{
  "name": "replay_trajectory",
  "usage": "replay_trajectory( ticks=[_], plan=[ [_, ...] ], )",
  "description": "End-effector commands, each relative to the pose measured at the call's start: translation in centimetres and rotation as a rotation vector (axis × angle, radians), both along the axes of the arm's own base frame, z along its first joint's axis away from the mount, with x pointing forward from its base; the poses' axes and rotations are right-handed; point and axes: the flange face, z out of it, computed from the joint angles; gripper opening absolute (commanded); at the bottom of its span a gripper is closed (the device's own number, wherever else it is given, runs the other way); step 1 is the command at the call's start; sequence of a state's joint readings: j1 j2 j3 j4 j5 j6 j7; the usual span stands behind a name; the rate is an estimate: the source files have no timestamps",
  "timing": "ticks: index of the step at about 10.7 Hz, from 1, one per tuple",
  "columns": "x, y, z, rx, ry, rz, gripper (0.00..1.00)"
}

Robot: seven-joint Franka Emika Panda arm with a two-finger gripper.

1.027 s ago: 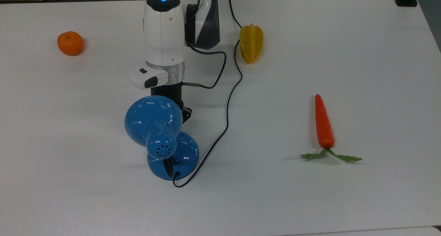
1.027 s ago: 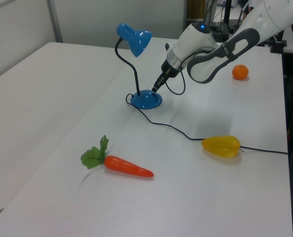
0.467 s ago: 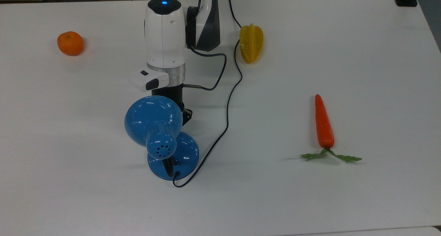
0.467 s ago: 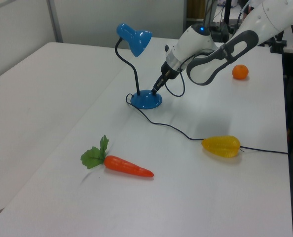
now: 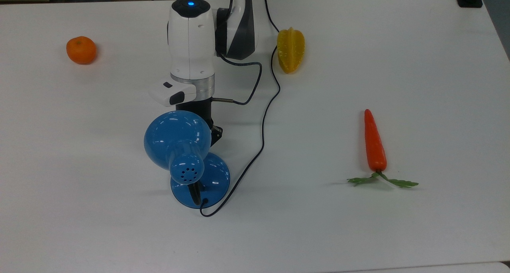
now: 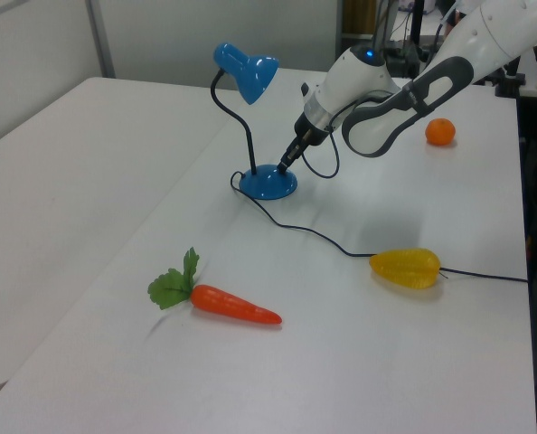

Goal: Turn on desk lamp
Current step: 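Lower the gripper onto the switch on the lamp base and press down, then hold the press on the switch while the lamp lights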

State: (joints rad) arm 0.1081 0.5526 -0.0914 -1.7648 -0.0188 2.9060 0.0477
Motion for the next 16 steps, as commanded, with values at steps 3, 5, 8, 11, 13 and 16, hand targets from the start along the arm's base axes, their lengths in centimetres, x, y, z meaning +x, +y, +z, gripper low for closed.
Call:
replay_trajectory(
  ticks=[3, 5, 8, 11, 13, 16],
  plan=[
    [0.3, 0.6, -2.3, -0.034, 0.005, 0.028, 0.0],
    [0.3, 0.6, -2.8, -0.044, 0.013, 0.037, 0.0],
    [0.2, 0.6, 0.0, -0.037, -0.02, 0.032, 0.0],
    [-0.9, 0.2, 2.8, -0.032, -0.02, 0.023, 0.0],
    [-2.5, 0.3, 3.8, -0.032, 0.021, 0.023, 0.0],
    [-4.3, 0.3, 6.8, -0.066, 0.204, 0.056, 0.02]
  ],
)
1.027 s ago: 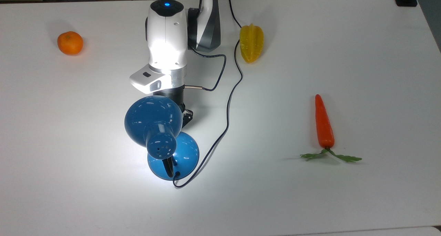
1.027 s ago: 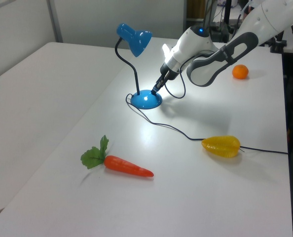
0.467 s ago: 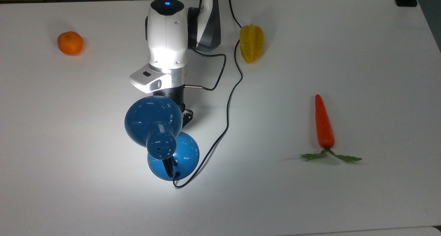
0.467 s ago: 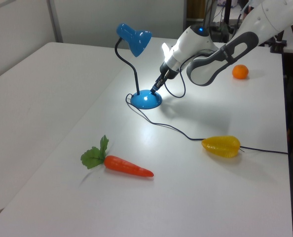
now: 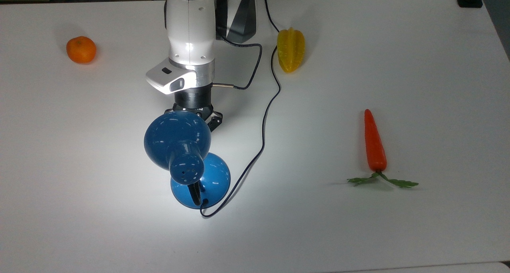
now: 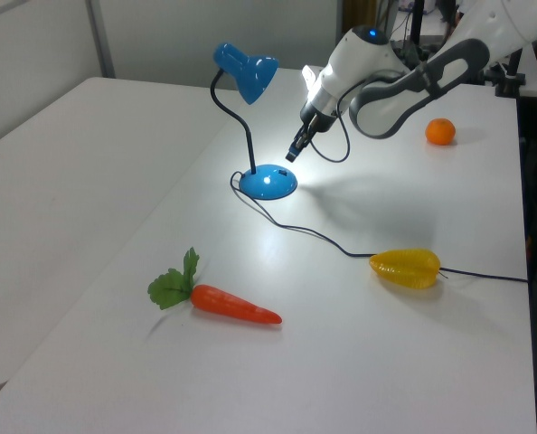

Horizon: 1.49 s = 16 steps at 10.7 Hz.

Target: Turn on desk lamp

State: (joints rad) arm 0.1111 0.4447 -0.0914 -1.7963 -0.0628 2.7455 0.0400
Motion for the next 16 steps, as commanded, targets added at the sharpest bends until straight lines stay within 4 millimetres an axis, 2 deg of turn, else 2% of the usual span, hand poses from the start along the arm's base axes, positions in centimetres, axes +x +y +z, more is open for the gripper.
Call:
replay_trajectory(
  ticks=[1, 2, 4, 5, 6, 7, 9, 12, 15, 16],
  plan=[
    [-3.5, 0.1, 4.1, -0.033, 0.172, 0.027, 0.03],
    [-4.4, 0.4, 5.3, -0.037, 0.224, 0.032, 0.08],
    [-6.5, 0.4, 8.3, -0.03, 0.32, 0.015, 0.4],
    [-7.4, 0.4, 10.3, -0.027, 0.351, 0.011, 0.62],
    [-8.3, 0.5, 11.6, -0.028, 0.388, 0.01, 0.95],
    [-9.1, 1.3, 13.3, -0.029, 0.409, 0.019, 1.0],
    [-11.3, 1.3, 17.3, -0.015, 0.445, 0.012, 1.0],
    [-13.1, 2.3, 23.2, 0.056, 0.495, -0.061, 1.0],
    [-14.0, 3.3, 26.9, 0.138, 0.496, -0.139, 1.0],
    [-14.3, 3.5, 27.5, 0.152, 0.496, -0.129, 1.0]
  ],
)
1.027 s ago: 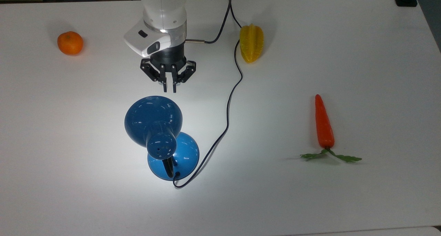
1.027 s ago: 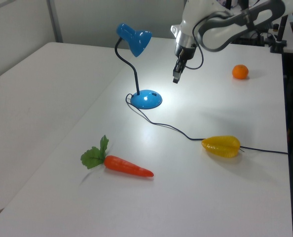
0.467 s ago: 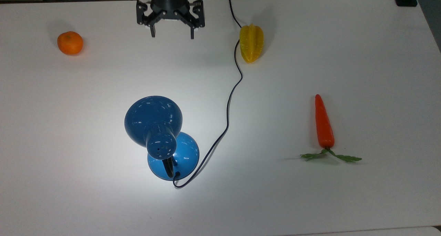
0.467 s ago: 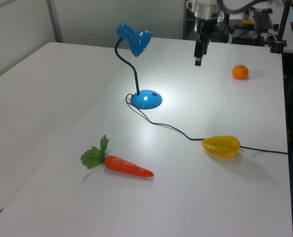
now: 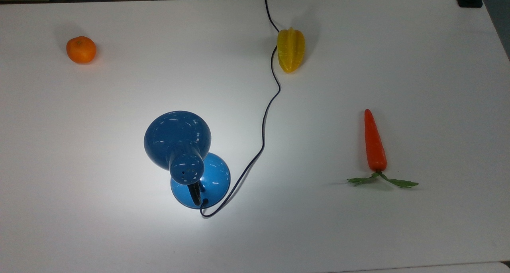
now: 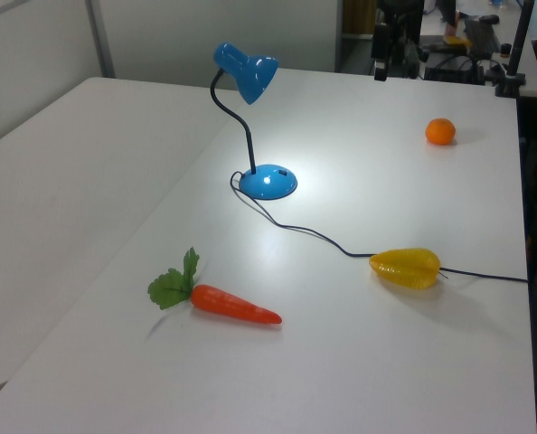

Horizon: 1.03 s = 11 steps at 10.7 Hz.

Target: Turn on desk lamp

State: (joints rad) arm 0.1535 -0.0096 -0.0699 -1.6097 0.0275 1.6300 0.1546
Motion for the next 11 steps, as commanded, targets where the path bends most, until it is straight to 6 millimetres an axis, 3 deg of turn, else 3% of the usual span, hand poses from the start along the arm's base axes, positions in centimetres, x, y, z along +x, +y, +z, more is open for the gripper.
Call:
replay_trajectory(
  ticks=[1, 6, 11],
  plan=[
    [-1.1, 1.1, 2.5, 0.06, 0.0, -0.015, 1.0],
    [0.3, 0.8, 2.3, 0.062, -0.1, 0.205, 1.0],
    [0.7, -0.3, 2.1, -0.016, -0.115, 0.217, 1.0]
  ],
)
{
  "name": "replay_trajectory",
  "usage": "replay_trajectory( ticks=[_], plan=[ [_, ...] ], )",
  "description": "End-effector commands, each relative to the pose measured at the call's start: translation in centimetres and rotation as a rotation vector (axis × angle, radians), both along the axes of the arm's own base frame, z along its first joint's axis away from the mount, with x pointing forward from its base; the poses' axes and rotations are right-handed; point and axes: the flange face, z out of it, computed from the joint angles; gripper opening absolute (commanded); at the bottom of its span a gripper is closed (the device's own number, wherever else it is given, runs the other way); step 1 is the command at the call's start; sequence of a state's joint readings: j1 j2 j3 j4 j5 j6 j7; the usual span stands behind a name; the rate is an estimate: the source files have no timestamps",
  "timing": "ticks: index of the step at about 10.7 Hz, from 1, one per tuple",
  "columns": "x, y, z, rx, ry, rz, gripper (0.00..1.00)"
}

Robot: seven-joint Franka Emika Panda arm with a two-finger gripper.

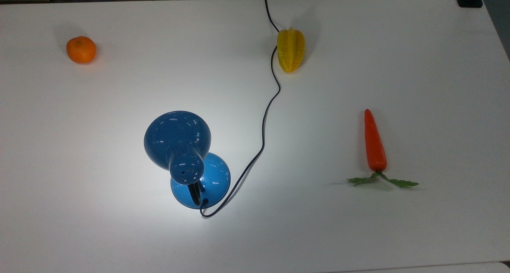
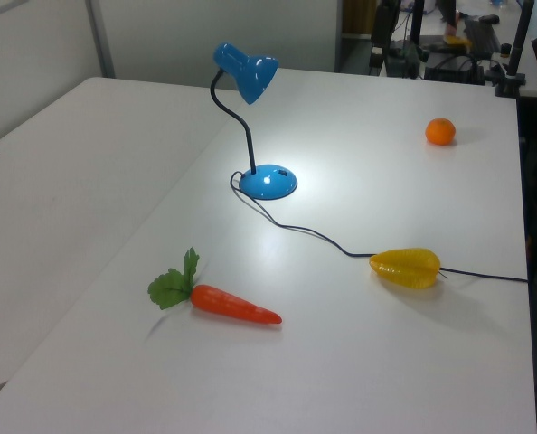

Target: Turn on desk lamp

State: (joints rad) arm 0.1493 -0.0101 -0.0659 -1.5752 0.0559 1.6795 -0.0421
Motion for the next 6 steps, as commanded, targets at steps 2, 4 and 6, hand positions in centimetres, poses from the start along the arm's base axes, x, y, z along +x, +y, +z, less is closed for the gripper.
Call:
replay_trajectory(
  ticks=[2, 4, 6],
  plan=[
    [0.02, -0.58, 0.1, -0.036, -0.029, 0.017, 1.0],
    [0.05, -0.42, -0.06, -0.037, -0.026, 0.017, 1.0],
    [-0.06, -0.43, -0.05, -0.037, -0.024, 0.016, 1.0]
  ],
)
